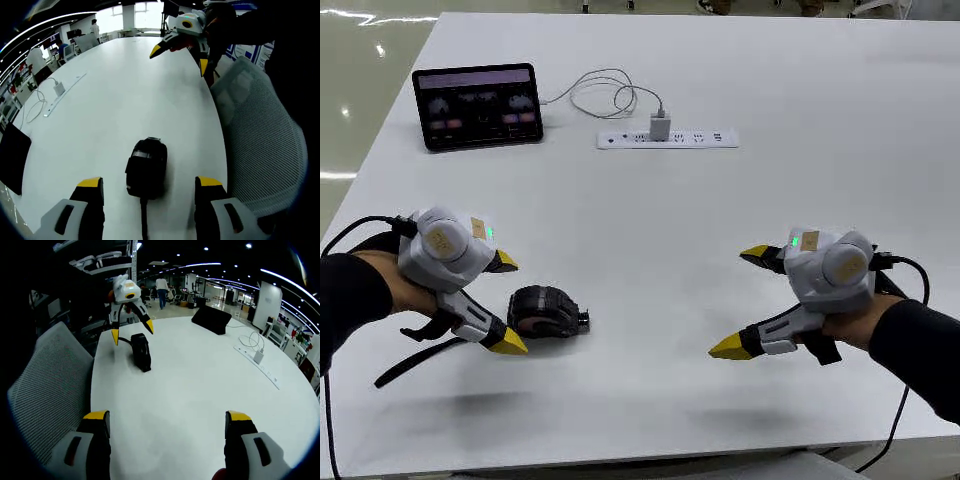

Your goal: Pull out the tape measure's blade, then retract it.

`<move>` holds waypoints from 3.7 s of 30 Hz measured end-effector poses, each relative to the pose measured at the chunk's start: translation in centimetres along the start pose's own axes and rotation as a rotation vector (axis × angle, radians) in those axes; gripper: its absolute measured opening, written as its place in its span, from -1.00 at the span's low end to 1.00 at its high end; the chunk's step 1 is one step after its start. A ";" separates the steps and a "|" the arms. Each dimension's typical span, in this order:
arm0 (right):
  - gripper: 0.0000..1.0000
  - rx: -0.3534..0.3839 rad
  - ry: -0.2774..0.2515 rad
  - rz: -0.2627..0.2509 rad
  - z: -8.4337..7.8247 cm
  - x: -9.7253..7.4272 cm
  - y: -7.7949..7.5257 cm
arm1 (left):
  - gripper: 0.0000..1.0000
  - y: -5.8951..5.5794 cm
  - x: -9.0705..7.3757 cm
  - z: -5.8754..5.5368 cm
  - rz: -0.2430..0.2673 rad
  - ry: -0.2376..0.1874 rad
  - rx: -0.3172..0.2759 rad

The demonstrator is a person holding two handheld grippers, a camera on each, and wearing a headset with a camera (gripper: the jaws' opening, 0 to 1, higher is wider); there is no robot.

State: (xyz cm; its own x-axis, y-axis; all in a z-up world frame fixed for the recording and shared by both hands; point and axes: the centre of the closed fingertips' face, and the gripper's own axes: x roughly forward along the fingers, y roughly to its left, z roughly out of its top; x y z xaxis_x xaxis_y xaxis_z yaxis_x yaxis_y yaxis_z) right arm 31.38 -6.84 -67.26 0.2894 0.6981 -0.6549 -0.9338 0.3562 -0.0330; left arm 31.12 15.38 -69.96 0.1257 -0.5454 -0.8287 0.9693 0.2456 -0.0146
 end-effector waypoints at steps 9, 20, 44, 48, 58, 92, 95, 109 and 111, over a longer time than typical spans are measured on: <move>0.79 -0.042 -0.013 0.057 2.1 2.7 1.1 | 0.24 -0.1 1.1 0.2 -0.029 0.037 0.042; 0.69 -0.110 -0.026 0.104 4.2 4.8 1.9 | -0.05 0.6 1.9 1.9 -0.033 0.039 0.092; 0.42 -0.150 -0.005 0.180 6.9 9.1 3.2 | -0.41 -0.2 2.7 1.8 -0.059 0.155 0.162; 0.38 -0.161 0.003 0.196 7.1 9.7 3.7 | -0.41 -0.1 2.8 1.6 -0.055 0.179 0.168; 0.23 -0.144 0.025 0.218 6.8 12.0 4.3 | -0.41 -0.1 3.0 1.4 -0.047 0.222 0.157; -0.59 -0.241 0.119 0.287 4.7 17.5 6.3 | -0.38 -0.1 3.3 1.4 -0.072 0.152 0.113; -0.65 -0.241 0.118 0.284 4.8 17.7 6.3 | -0.38 -0.1 3.2 1.4 -0.073 0.148 0.108; -0.80 -0.269 0.126 0.280 4.5 17.8 6.1 | -0.38 0.0 2.9 1.3 -0.065 0.128 0.080; -0.81 -0.262 0.120 0.282 4.5 17.8 6.1 | -0.38 0.0 3.0 1.3 -0.065 0.123 0.082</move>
State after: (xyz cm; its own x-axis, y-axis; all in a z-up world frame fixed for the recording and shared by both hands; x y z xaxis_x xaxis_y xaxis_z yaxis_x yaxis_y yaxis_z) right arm 31.77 10.61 -75.74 0.0021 0.6632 -0.7485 -0.9996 -0.0201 -0.0206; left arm 31.78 12.75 -71.71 0.0404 -0.4549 -0.8896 0.9891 0.1441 -0.0288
